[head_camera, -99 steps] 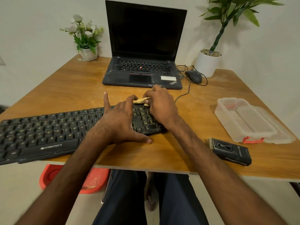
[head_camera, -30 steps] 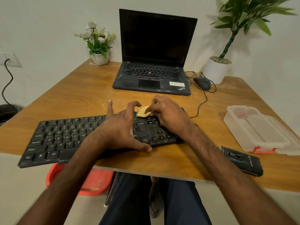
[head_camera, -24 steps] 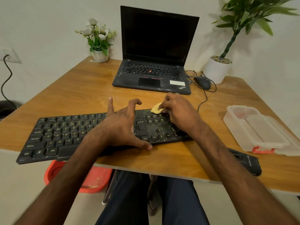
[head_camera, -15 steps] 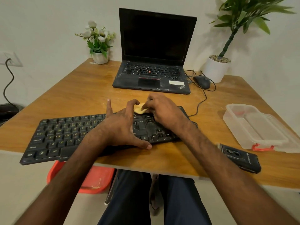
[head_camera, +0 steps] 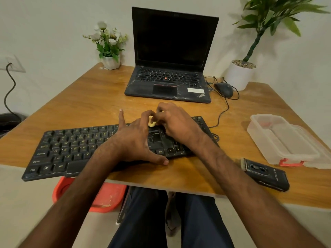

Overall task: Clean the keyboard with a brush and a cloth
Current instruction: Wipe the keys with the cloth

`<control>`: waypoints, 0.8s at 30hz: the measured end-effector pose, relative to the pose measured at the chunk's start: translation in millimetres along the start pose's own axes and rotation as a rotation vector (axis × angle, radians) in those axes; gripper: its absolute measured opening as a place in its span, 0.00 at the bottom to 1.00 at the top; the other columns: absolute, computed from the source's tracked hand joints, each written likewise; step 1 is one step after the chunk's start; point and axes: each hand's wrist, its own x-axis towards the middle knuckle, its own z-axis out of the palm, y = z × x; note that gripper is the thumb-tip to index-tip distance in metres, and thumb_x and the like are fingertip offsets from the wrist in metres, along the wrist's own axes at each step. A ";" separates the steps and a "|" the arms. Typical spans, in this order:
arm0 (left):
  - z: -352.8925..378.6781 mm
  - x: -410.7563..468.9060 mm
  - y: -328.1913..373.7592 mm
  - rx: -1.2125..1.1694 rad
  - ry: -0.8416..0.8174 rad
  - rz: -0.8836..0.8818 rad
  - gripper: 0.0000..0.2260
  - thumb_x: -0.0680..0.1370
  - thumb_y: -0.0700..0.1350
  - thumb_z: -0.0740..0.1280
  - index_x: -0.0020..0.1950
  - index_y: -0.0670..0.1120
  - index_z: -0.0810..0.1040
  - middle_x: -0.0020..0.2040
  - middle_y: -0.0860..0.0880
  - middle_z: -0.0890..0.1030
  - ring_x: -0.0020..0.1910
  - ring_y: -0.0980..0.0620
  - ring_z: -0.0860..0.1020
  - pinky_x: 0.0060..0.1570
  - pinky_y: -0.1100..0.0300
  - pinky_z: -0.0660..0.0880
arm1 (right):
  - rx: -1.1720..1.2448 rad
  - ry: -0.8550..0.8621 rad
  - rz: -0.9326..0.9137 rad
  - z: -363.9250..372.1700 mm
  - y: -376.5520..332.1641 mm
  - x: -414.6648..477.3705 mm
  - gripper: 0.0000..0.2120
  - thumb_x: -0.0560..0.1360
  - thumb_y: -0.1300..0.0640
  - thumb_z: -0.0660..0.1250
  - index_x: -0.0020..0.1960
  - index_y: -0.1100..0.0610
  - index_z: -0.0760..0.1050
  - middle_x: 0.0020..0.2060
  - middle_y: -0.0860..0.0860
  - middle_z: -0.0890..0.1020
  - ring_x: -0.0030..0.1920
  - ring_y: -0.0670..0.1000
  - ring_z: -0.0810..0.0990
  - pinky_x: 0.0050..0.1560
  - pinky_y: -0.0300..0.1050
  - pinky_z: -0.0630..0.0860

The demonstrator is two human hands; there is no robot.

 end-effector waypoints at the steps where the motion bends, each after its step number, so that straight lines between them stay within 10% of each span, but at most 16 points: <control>1: -0.5 -0.3 -0.8 -0.007 -0.005 -0.005 0.60 0.58 0.78 0.70 0.76 0.54 0.39 0.76 0.48 0.69 0.77 0.50 0.64 0.69 0.34 0.25 | -0.006 -0.003 0.022 -2.1 4.8 0.0 0.11 0.77 0.58 0.67 0.59 0.52 0.81 0.52 0.50 0.77 0.53 0.49 0.73 0.54 0.46 0.73; 9: -4.9 4.5 2.5 0.160 -0.157 -0.085 0.67 0.57 0.81 0.61 0.82 0.44 0.39 0.82 0.46 0.54 0.81 0.48 0.53 0.69 0.32 0.25 | 0.007 -0.027 0.144 -17.4 28.5 -13.9 0.11 0.77 0.57 0.68 0.58 0.52 0.81 0.52 0.50 0.77 0.54 0.47 0.72 0.55 0.43 0.71; 24: -7.5 7.6 4.1 0.192 -0.156 -0.073 0.65 0.55 0.82 0.59 0.81 0.44 0.50 0.79 0.48 0.63 0.78 0.49 0.60 0.69 0.32 0.25 | 0.078 -0.068 0.060 -19.8 35.9 -19.0 0.09 0.76 0.58 0.69 0.56 0.54 0.82 0.51 0.48 0.77 0.52 0.44 0.71 0.55 0.41 0.70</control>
